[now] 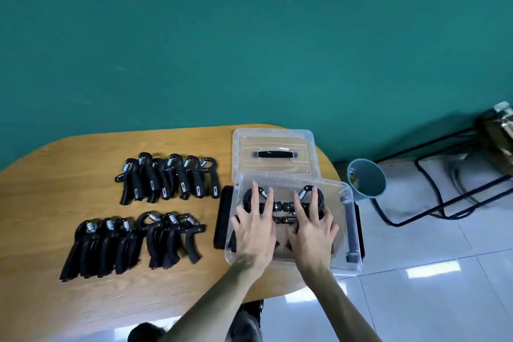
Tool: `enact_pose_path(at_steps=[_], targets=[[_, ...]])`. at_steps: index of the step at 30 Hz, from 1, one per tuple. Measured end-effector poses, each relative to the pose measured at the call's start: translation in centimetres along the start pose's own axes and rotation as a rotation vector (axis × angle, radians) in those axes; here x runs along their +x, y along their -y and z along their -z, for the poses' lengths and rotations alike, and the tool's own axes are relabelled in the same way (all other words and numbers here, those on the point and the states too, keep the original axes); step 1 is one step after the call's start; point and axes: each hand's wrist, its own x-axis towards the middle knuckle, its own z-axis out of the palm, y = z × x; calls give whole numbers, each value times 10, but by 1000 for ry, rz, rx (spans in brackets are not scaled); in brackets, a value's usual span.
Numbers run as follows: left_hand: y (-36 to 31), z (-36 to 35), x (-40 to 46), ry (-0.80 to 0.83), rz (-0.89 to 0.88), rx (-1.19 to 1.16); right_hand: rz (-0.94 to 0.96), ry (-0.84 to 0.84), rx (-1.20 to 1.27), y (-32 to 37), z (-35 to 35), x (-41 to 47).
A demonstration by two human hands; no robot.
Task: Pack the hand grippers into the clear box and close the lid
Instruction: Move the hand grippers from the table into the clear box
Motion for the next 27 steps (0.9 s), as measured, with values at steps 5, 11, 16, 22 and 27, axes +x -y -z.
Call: enact_pose_path(at_steps=[5, 11, 16, 22, 27], targets=[[-20, -32, 14, 69, 51, 33, -42, 93, 25, -37, -22, 14], [-21, -70, 36, 166, 112, 132, -34, 277, 32, -61, -62, 37], [-20, -98, 49, 228, 190, 126, 21, 360, 83, -71, -91, 50], [-11, -123, 60, 304, 192, 133, 76, 430, 107, -86, -112, 61], [-7, -135, 67, 309, 194, 121, 118, 457, 99, -95, -133, 63]])
